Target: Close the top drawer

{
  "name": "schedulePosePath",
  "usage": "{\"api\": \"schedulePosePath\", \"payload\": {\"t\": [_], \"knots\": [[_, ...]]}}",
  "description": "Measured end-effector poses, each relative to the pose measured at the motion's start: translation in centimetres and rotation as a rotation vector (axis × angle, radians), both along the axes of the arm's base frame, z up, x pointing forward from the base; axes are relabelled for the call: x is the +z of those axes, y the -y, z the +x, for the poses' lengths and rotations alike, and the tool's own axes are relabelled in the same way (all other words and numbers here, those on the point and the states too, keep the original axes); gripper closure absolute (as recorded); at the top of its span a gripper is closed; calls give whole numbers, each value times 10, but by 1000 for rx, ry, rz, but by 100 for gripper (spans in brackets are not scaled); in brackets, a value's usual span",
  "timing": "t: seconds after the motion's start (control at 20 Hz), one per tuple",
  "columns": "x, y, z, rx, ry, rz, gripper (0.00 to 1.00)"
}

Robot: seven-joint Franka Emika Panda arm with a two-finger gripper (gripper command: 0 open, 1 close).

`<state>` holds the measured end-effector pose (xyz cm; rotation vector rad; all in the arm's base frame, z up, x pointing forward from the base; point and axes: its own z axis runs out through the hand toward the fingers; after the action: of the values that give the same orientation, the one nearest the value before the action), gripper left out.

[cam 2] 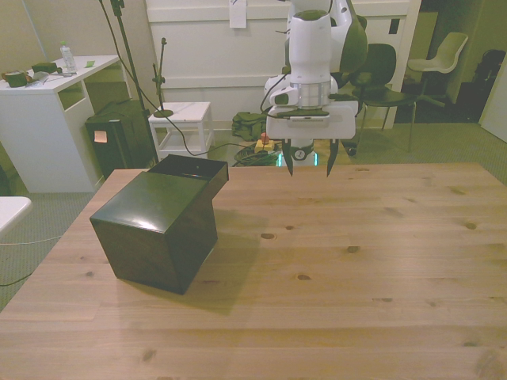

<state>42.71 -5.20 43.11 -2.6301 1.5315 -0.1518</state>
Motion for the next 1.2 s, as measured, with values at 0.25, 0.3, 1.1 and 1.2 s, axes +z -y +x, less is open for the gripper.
{"api": "schedulePosePath", "payload": {"t": [0.25, 0.3, 1.1, 1.2], "knots": [[-7, 46, -2, -106, -15, 19, 0], [-6, 54, -3, -125, -15, 21, 0], [19, 159, 8, -298, -28, 6, 100], [18, 157, 10, -292, -32, 5, 100]]}}
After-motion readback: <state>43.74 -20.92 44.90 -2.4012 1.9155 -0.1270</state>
